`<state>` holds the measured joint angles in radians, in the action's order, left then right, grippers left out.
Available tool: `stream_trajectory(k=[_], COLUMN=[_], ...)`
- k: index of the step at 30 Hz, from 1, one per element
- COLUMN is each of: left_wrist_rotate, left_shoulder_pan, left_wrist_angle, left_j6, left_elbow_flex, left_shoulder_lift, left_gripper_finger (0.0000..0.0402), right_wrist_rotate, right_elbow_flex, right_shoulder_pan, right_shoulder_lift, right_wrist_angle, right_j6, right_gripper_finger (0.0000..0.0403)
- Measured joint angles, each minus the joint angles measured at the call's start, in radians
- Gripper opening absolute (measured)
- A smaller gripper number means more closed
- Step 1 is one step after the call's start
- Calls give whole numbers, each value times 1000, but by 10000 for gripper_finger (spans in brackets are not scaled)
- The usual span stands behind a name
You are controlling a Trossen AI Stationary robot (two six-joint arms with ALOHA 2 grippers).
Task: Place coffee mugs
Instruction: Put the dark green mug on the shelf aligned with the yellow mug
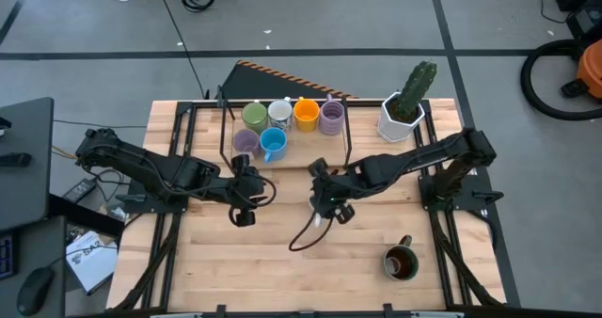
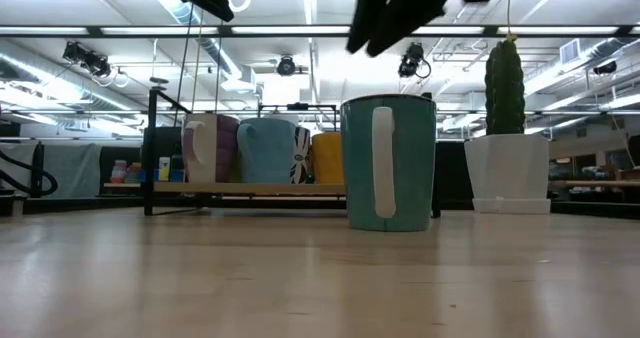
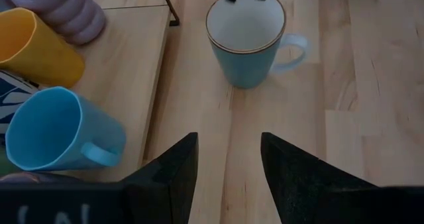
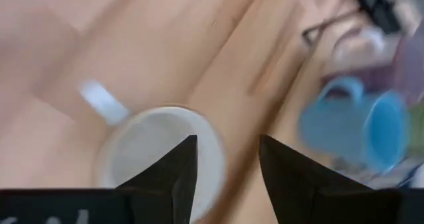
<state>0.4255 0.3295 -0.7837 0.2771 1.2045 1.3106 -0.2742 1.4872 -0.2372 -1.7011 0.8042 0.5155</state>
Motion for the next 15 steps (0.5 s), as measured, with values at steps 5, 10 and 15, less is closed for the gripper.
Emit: stream_trajectory(k=[5, 10, 15], left_wrist_rotate=[0, 0, 0], left_shoulder_pan=[0, 0, -20], left_wrist_angle=[0, 1, 6], left_j6=[0, -2, -26], left_elbow_flex=[0, 0, 0], left_shoulder_lift=[0, 0, 0], left_gripper_finger=[172, 172, 172], right_wrist_rotate=[114, 145, 171], right_elbow_flex=[1, 1, 3], right_shoulder_pan=[-4, -3, -2], right_shoulder_lift=[24, 25, 5], right_wrist_angle=[29, 118, 178], right_j6=[-258, -501, -642], right_gripper_finger=[159, 158, 158])
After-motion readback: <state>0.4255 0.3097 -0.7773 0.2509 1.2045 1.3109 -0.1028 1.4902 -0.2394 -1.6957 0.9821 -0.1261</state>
